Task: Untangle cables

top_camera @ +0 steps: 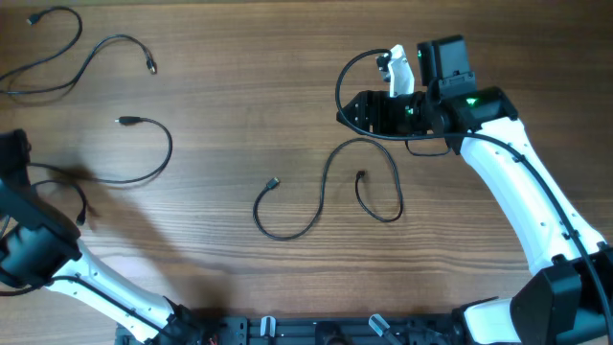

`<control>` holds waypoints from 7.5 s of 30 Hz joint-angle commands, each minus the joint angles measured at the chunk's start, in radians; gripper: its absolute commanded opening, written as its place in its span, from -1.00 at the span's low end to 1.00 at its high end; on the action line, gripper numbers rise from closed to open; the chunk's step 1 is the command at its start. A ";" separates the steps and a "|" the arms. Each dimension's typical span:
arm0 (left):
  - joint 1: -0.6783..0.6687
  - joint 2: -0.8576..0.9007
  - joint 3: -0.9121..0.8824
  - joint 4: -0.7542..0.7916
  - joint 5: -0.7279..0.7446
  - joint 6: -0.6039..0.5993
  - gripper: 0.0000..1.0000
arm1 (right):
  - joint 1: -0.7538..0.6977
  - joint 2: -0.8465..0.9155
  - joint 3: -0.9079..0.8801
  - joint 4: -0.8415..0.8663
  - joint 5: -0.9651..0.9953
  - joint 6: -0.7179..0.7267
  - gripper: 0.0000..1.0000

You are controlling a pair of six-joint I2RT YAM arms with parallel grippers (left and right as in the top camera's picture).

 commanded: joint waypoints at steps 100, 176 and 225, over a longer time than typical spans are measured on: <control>-0.393 -0.211 -0.570 0.520 0.201 0.087 -0.73 | 0.003 -0.013 -0.003 0.043 0.061 0.055 0.53; -0.705 -0.519 -0.566 0.585 0.152 0.353 1.00 | -0.015 -0.028 -0.003 -0.162 0.220 0.579 0.98; -0.705 -0.519 -0.567 0.508 0.138 0.354 1.00 | 0.435 0.413 -0.003 0.032 0.689 0.627 0.08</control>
